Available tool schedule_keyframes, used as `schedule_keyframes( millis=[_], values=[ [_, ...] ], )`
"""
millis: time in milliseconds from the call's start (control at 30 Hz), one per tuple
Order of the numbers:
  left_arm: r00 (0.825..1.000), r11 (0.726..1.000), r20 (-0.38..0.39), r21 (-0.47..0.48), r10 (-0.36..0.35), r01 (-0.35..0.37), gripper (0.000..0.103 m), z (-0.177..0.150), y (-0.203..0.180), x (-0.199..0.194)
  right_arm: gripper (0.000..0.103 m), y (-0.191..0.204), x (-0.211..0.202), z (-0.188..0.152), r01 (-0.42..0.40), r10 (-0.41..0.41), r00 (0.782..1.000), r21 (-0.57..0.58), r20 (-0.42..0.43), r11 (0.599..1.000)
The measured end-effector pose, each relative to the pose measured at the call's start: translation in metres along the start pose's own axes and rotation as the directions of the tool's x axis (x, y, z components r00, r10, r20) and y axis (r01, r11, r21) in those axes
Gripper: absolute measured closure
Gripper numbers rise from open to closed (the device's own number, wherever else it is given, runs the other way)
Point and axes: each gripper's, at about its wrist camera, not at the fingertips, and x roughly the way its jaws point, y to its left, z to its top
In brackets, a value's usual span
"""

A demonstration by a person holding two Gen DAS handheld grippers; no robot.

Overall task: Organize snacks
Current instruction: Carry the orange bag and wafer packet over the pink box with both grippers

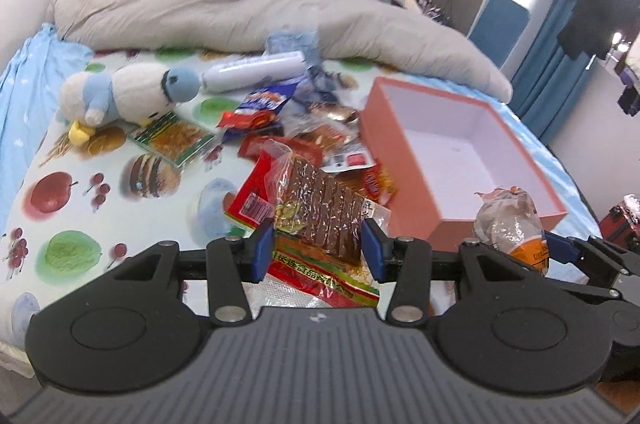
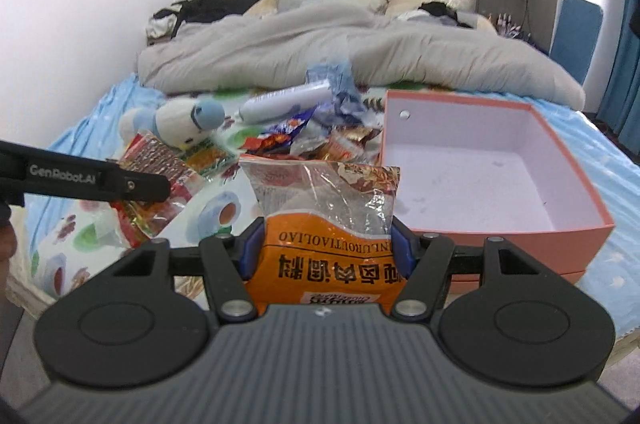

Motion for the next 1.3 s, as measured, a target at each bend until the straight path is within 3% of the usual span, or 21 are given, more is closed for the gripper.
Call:
schedule_keyframes(
  millis=[467,700,1300],
  values=[
    [0.995,0.993,0.014,0.053,-0.102,0.101,0.051,-0.001,-0.069,-0.023,0.038,-0.049,-0.047,-0.007,0.084,-0.088,0.994,0.064,0.059,0.994],
    [0.988,0.983,0.006,0.103,-0.155,0.153,0.051,0.007,-0.110,-0.017,0.038,-0.079,-0.053,-0.010,0.130,-0.137,0.989,0.108,0.063,0.986],
    [0.980,0.969,-0.094,0.161,-0.173,0.187,0.051,0.048,-0.161,0.093,0.038,-0.144,-0.001,-0.001,0.168,-0.172,0.985,0.160,0.010,0.973]
  ],
)
